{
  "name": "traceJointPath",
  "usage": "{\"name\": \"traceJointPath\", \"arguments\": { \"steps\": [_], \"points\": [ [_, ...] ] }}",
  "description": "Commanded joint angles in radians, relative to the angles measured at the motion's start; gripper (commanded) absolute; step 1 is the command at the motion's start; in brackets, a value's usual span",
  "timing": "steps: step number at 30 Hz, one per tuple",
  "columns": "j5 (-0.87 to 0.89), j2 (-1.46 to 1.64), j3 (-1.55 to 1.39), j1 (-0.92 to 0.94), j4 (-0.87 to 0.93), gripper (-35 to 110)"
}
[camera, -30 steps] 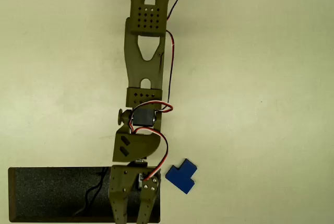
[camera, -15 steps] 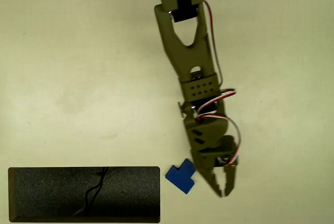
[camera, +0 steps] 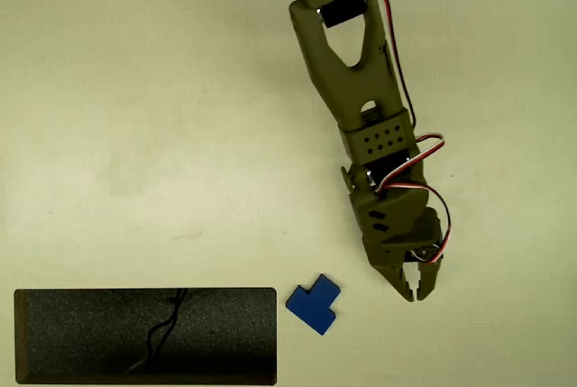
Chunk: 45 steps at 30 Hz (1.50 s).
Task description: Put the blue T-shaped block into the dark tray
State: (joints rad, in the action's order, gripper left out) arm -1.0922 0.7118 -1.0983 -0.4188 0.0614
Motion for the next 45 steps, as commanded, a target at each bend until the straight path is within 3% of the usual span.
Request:
{"name": "traceJointPath", "arguments": {
  "steps": [1, 45],
  "points": [
    [-0.008, 0.031, -0.020, -0.025, -0.009, 0],
    [-0.072, 0.040, -0.069, -0.043, -0.141, 0]
  ]
}}
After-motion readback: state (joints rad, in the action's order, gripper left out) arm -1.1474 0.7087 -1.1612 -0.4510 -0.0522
